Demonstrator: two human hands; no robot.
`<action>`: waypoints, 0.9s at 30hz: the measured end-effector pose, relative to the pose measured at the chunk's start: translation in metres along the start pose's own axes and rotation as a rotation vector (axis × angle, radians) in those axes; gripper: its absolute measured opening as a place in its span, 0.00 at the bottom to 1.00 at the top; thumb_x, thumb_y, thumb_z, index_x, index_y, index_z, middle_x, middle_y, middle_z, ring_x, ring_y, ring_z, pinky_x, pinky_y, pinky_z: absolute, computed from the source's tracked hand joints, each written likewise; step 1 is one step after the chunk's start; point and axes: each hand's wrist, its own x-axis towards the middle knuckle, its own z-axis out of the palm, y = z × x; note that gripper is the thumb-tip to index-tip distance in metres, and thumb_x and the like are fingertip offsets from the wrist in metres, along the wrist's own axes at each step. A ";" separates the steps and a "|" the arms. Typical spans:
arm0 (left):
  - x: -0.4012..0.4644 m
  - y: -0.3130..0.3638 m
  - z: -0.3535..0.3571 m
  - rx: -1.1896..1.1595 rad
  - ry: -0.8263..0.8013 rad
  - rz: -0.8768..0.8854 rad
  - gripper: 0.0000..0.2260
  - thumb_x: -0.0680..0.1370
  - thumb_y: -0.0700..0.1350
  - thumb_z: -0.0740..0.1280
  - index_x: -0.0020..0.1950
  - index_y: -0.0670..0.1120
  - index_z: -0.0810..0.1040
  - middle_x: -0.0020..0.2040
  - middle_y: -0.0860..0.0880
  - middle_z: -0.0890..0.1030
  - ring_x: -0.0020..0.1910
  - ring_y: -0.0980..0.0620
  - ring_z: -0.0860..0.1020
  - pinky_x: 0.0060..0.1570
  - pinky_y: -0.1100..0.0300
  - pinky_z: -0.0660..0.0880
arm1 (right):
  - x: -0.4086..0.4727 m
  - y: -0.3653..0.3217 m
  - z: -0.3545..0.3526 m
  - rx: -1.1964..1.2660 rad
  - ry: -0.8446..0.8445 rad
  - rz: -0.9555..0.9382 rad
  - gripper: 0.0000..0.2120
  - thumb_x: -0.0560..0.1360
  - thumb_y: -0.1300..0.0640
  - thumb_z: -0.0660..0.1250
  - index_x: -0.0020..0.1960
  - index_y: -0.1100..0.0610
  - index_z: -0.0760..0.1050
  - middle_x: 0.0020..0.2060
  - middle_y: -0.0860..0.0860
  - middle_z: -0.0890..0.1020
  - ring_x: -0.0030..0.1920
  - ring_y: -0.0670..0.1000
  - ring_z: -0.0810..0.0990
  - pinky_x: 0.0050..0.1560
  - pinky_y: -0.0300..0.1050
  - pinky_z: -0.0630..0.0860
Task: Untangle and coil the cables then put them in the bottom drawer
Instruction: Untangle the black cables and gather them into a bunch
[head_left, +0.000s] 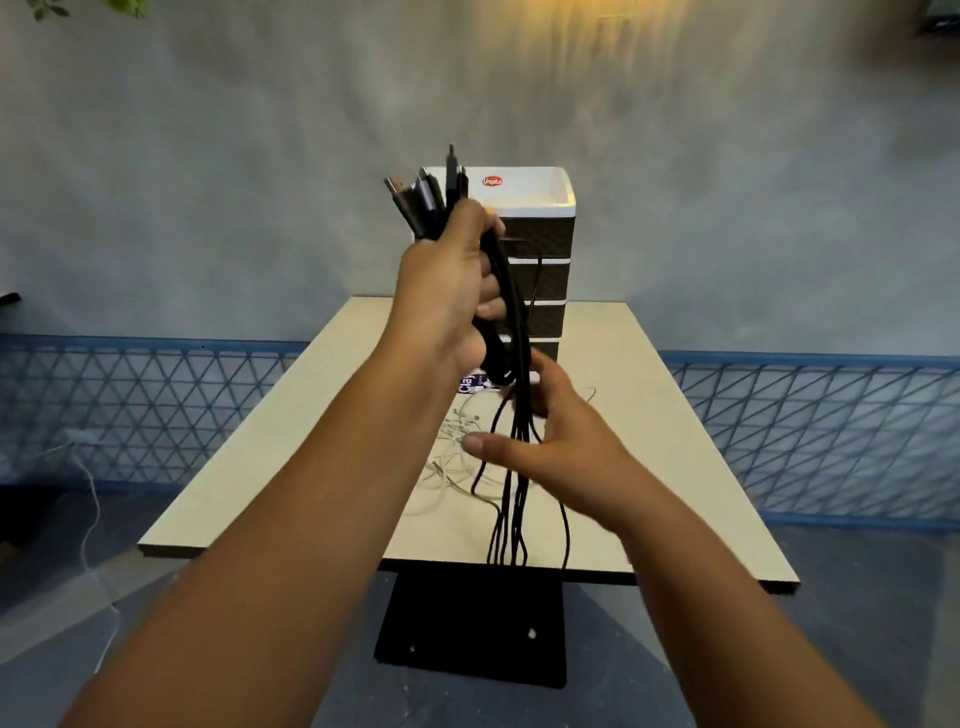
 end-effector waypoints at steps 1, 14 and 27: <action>-0.003 -0.003 -0.002 0.021 -0.005 -0.017 0.10 0.78 0.41 0.63 0.36 0.45 0.72 0.26 0.52 0.59 0.21 0.57 0.55 0.21 0.65 0.51 | 0.000 0.006 0.008 0.014 0.026 0.012 0.39 0.67 0.45 0.78 0.70 0.37 0.59 0.53 0.40 0.80 0.55 0.38 0.78 0.59 0.41 0.74; -0.002 -0.036 -0.044 0.277 -0.183 -0.295 0.09 0.79 0.47 0.66 0.42 0.44 0.75 0.25 0.53 0.59 0.22 0.57 0.54 0.23 0.64 0.51 | 0.004 0.012 0.011 0.389 0.039 -0.001 0.05 0.81 0.56 0.62 0.48 0.54 0.74 0.28 0.47 0.70 0.29 0.48 0.68 0.31 0.41 0.71; 0.009 0.044 -0.081 0.305 -0.325 -0.271 0.15 0.76 0.50 0.64 0.32 0.51 0.65 0.22 0.56 0.57 0.18 0.61 0.55 0.17 0.69 0.51 | -0.024 0.092 -0.007 0.705 0.148 0.299 0.14 0.83 0.52 0.56 0.39 0.54 0.62 0.27 0.49 0.58 0.27 0.46 0.52 0.27 0.41 0.49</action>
